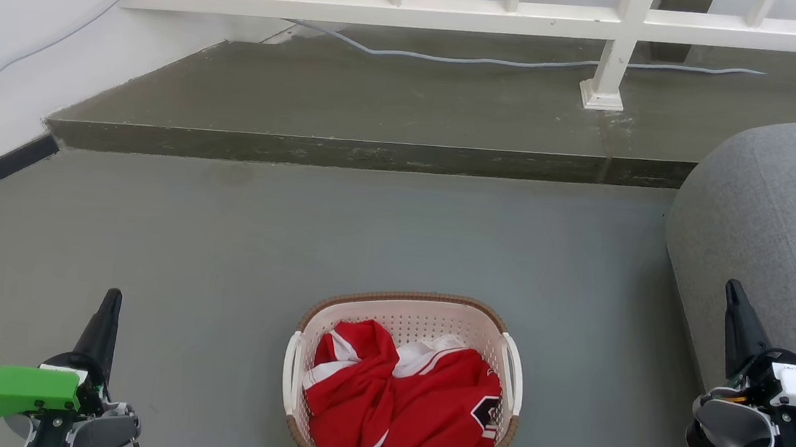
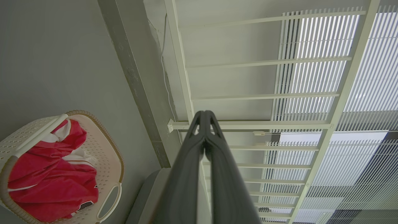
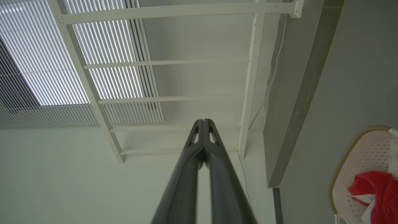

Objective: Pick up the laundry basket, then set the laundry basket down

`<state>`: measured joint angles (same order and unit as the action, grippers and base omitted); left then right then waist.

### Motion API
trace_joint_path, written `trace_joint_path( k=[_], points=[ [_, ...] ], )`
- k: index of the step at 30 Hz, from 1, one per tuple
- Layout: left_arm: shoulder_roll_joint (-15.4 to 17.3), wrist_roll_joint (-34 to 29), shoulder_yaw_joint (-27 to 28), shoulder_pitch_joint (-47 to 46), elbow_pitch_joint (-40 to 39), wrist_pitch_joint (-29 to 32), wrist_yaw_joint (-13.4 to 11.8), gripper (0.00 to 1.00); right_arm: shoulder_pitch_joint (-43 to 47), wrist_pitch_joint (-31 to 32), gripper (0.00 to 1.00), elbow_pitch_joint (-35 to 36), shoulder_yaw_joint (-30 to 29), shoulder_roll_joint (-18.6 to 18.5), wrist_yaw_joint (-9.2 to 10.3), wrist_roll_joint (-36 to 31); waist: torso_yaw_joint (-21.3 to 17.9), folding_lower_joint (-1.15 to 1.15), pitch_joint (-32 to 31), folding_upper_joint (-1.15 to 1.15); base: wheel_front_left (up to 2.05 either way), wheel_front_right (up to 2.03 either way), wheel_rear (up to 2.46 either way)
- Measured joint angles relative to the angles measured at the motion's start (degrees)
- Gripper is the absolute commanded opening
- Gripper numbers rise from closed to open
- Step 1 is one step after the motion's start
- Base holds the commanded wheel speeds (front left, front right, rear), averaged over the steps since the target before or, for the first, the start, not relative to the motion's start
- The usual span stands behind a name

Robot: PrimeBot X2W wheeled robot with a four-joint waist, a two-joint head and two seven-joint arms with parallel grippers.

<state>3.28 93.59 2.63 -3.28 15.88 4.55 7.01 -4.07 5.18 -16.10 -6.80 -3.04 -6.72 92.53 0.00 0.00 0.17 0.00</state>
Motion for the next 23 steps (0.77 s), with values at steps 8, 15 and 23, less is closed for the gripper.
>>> trace_joint_path(
  k=[8,15,23],
  points=[
    [0.0,0.0,0.1,0.0,0.0,0.0,0.0,0.00,0.0,0.0,0.00,0.0,0.0,0.0,0.00,0.0,0.0,0.00,0.0,0.00,0.00,0.00,0.00],
    [0.0,0.0,0.1,0.0,0.0,0.0,0.0,0.00,0.0,0.0,0.00,0.0,0.0,0.1,0.00,0.0,0.0,0.00,0.0,0.00,0.00,0.00,0.00],
    [-0.1,0.0,0.1,0.0,0.0,0.0,0.0,0.00,0.0,0.0,0.00,0.0,0.0,0.2,0.00,0.0,0.0,0.00,0.0,0.00,0.00,0.00,0.00]
  ],
)
